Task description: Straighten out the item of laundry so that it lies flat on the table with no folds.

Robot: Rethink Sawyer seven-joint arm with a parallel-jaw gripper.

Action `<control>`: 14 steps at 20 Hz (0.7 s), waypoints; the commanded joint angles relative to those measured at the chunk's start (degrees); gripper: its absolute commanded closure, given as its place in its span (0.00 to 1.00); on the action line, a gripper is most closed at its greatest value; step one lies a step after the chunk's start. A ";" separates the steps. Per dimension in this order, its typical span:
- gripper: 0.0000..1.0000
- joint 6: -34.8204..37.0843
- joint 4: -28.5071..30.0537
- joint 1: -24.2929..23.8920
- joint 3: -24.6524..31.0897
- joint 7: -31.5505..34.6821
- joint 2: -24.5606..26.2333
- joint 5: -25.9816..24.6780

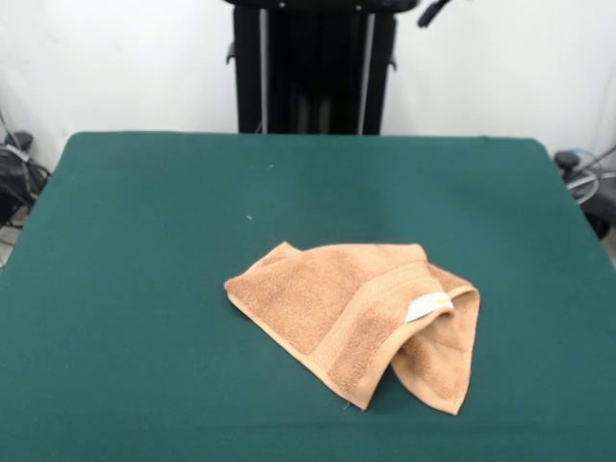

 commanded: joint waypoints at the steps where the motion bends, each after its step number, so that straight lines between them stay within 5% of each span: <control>1: 0.00 -2.21 -1.08 1.20 -1.52 16.92 5.93 -0.86; 6: 0.00 -0.41 -3.59 3.15 -2.81 17.61 10.66 -2.23; 14: 0.00 -7.52 -4.97 4.10 -2.43 19.86 15.20 2.57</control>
